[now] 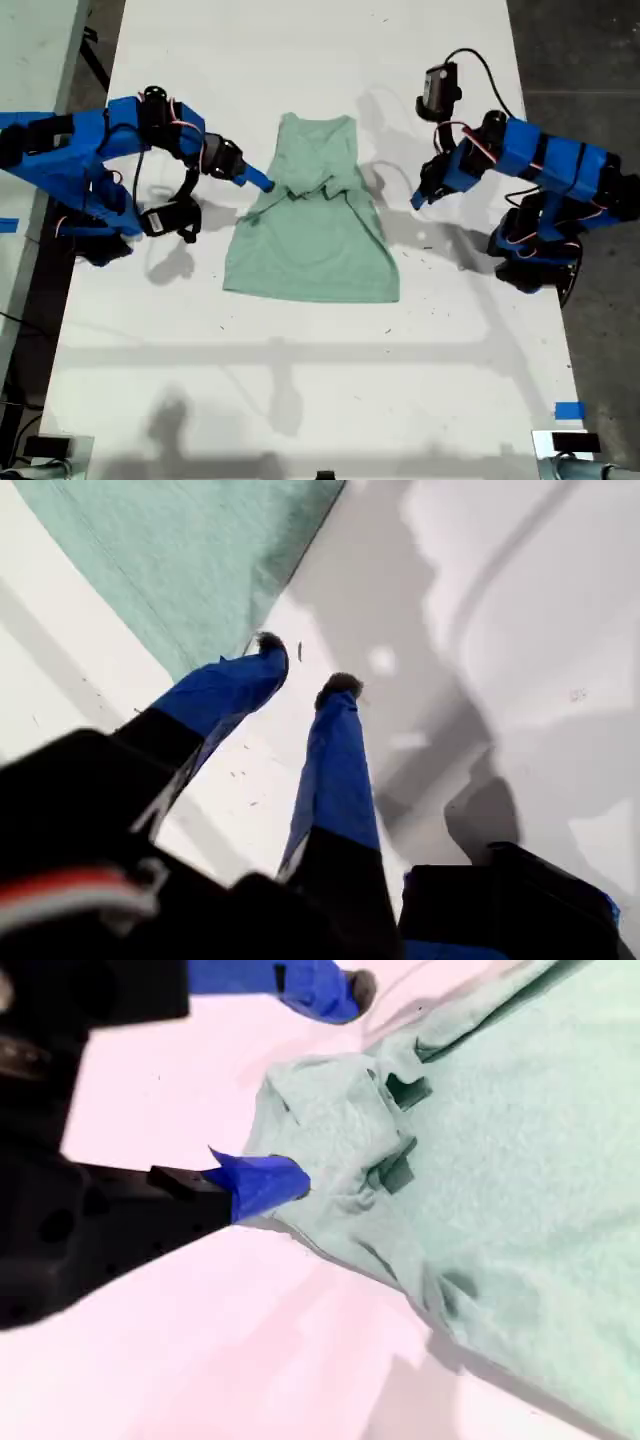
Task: Fold tshirt
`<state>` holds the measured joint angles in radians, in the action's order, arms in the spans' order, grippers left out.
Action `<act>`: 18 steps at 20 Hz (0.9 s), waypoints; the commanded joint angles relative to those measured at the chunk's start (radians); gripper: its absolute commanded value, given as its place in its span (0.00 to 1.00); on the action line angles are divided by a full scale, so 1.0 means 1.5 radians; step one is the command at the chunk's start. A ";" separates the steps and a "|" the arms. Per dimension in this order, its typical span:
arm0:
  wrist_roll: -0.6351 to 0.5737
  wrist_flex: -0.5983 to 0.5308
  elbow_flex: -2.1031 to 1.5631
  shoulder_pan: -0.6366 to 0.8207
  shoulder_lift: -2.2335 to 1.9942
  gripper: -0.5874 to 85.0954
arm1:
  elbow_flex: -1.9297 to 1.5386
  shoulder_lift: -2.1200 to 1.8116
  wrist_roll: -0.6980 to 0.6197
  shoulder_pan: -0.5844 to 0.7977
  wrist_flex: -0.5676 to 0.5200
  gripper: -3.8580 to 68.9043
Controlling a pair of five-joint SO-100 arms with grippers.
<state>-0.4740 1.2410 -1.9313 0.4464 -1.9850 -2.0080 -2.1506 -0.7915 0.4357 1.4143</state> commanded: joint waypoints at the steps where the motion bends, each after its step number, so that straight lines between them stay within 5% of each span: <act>1: 0.057 -0.024 -0.058 -0.045 -0.093 0.32 | 0.047 -0.022 0.017 -0.033 0.006 0.25; 9: 0.150 -0.090 -0.168 -0.144 -0.115 0.35 | 0.029 0.063 0.085 -0.134 -0.054 0.41; 18: 0.169 -0.146 -0.230 -0.160 -0.138 0.35 | -0.095 0.221 0.201 -0.219 -0.305 0.43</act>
<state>-0.2347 1.0400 -2.2826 0.2255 -2.1445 -2.1261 -1.8270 -0.5308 0.1335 1.0508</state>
